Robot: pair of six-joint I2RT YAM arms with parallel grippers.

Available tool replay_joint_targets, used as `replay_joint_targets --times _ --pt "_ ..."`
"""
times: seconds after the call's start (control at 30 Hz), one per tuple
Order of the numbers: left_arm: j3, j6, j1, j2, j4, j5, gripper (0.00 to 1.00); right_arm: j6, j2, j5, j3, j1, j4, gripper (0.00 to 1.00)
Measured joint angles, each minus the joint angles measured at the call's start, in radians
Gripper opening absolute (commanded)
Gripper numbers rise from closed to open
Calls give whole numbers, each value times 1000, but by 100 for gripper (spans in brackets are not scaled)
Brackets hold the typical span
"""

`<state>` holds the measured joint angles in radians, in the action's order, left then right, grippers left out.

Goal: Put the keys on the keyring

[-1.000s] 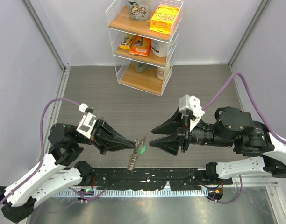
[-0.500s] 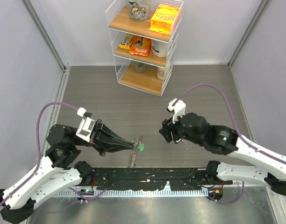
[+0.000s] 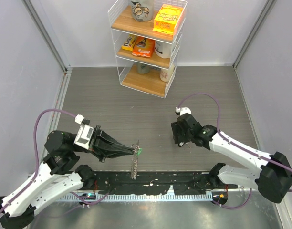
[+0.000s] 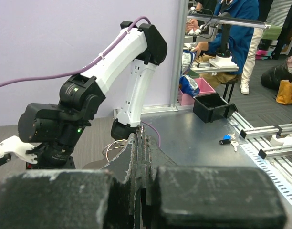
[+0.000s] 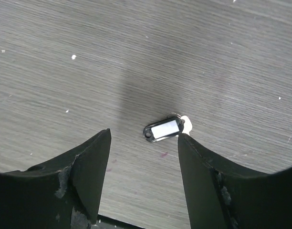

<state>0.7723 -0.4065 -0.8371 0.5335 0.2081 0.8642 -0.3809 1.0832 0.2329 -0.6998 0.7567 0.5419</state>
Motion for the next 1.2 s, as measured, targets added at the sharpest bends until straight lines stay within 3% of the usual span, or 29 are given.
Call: replay_joint_targets --times 0.47,1.0,1.2 --pt "-23 -5 0 -10 3 -1 0 17 147 -158 72 -195 -195 64" --pt "-27 -5 0 -10 3 -1 0 -16 182 -214 134 -229 -267 63" --pt "-29 -6 0 -10 4 -1 0 -35 154 -217 165 -229 -278 53"
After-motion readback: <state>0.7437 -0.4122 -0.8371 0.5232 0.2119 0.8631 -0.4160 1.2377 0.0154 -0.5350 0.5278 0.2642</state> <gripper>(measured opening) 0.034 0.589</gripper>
